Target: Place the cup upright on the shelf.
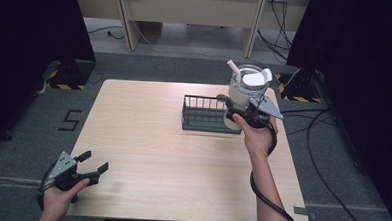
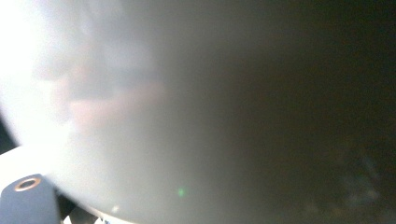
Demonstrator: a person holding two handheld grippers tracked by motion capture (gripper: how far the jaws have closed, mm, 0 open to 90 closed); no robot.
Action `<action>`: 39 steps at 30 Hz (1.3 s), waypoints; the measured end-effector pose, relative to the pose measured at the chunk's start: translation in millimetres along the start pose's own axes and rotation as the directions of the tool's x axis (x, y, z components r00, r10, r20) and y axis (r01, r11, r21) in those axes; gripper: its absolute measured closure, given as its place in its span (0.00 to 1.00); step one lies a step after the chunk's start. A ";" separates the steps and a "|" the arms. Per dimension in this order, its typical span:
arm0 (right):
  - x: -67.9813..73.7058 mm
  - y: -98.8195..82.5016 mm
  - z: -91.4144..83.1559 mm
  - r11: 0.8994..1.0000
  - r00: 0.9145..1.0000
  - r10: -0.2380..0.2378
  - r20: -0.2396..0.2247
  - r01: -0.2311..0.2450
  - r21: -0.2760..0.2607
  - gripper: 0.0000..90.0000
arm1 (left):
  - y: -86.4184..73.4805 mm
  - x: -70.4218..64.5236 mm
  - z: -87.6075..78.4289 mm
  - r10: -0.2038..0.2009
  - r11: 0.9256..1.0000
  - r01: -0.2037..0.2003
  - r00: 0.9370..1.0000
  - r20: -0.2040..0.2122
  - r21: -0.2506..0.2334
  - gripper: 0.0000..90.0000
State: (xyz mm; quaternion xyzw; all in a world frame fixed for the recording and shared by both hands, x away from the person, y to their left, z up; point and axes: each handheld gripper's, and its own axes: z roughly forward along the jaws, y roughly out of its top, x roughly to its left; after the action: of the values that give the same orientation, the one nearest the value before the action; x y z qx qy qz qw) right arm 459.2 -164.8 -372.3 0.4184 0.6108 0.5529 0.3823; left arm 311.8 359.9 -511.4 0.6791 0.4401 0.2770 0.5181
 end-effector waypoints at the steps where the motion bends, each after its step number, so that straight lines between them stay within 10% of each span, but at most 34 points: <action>1: 0.0 0.0 0.0 1.000 1.000 0.000 0.000 0.000 0.000 0.12 | 0.0 0.0 0.0 0.000 1.000 0.000 1.000 0.000 0.000 0.16; 39: 8.9 10.7 59.0 1.000 1.000 0.022 -0.013 -0.022 0.020 0.12 | -0.4 1.2 -0.5 -0.006 1.000 0.006 1.000 0.000 -0.004 0.16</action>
State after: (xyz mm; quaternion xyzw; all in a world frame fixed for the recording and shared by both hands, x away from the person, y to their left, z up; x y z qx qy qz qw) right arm 511.8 -135.1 -367.4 0.4253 0.6143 0.5537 0.3677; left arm 311.8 361.3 -511.7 0.6768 0.4415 0.2762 0.5203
